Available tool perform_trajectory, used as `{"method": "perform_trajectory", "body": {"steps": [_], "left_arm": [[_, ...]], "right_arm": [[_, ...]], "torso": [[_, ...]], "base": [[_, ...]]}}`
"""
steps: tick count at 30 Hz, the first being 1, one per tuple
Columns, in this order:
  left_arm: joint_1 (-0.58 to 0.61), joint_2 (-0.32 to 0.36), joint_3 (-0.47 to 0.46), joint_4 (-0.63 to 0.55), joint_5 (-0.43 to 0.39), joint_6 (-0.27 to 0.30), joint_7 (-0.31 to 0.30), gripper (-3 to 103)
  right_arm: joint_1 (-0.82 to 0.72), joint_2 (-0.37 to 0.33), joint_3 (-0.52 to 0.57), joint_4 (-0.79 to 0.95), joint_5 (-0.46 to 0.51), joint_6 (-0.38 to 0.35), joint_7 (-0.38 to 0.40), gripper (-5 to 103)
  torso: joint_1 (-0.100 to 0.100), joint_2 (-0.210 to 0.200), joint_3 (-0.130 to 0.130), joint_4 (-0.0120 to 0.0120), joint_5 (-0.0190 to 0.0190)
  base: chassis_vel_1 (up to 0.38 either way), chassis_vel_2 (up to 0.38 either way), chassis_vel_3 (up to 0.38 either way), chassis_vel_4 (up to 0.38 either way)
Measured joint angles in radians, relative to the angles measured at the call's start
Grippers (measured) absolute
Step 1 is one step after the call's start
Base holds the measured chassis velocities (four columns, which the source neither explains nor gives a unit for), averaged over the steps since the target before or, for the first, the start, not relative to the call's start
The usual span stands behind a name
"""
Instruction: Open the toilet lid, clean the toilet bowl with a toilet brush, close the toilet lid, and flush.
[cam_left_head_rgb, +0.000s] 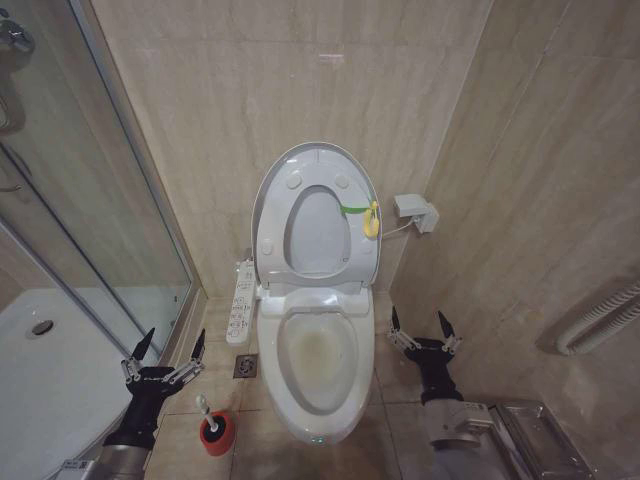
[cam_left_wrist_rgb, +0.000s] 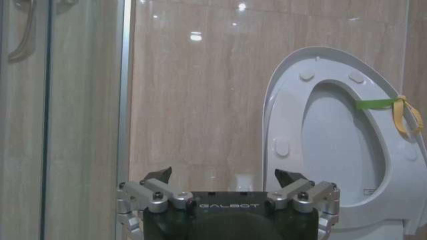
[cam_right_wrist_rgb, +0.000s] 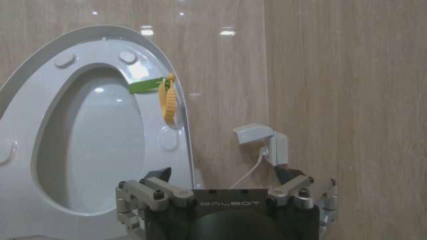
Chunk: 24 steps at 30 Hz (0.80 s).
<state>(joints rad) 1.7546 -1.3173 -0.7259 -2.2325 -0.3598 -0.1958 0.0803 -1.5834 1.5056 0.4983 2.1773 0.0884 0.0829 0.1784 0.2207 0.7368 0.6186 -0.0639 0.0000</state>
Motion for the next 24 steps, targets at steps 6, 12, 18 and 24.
{"method": "perform_trajectory", "body": {"steps": [6, 12, 18, 24], "left_arm": [[0.000, 0.000, 0.000, 0.000, 0.000, 0.000, 0.000, 100], [0.000, 0.000, 0.000, 0.000, 0.000, 0.000, 0.000, 100], [0.000, 0.000, 0.000, 0.000, 0.000, 0.000, 0.000, 100], [0.000, 0.000, 0.000, 0.000, 0.000, 0.000, 0.000, 100]], "right_arm": [[-0.092, -0.064, 0.074, 0.067, 0.060, -0.107, -0.072, 100], [-0.201, -0.124, 0.128, 0.168, 0.173, -0.175, -0.178, 100], [-0.195, -0.098, 0.103, 0.189, 0.197, -0.121, -0.198, 100], [-0.165, -0.069, 0.105, 0.147, 0.188, -0.084, -0.187, 100]], "torso": [[0.000, 0.000, 0.000, -0.0001, 0.0003], [0.000, 0.000, 0.000, -0.0001, 0.0006], [0.000, 0.000, 0.000, 0.0001, -0.0001], [0.000, 0.000, 0.000, 0.0000, 0.0000]], "base": [[0.000, 0.000, 0.000, 0.000], [0.000, 0.000, 0.000, 0.000], [0.000, 0.000, 0.000, 0.000], [0.000, 0.000, 0.000, 0.000]]}}
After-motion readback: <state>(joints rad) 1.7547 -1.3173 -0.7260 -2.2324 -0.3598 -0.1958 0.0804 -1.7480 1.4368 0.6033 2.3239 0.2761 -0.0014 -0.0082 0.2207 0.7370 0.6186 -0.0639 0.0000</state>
